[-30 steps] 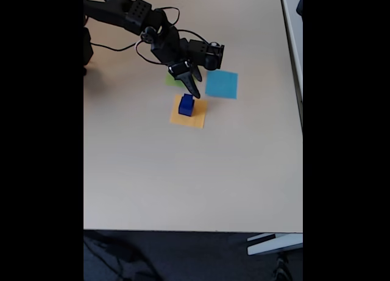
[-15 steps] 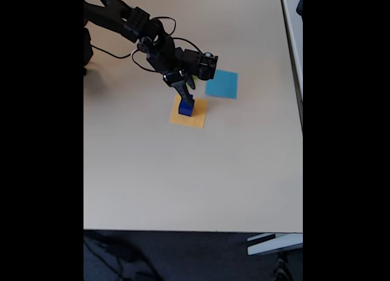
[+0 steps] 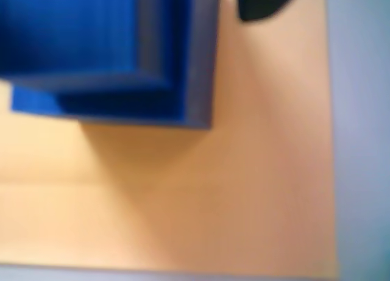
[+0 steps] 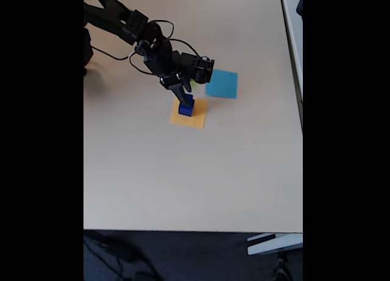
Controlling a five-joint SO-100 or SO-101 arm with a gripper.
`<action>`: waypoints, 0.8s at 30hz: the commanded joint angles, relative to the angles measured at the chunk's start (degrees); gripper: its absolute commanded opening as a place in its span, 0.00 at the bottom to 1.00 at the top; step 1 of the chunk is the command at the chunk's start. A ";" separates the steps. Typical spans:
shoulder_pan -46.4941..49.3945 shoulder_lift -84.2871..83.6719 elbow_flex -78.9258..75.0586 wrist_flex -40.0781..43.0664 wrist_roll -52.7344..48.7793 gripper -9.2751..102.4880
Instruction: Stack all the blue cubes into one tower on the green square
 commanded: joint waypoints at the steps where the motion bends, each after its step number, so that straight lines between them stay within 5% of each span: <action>1: 0.26 3.60 -0.44 -1.32 -0.88 0.27; 24: 0.09 3.78 -0.70 -0.97 -0.44 0.14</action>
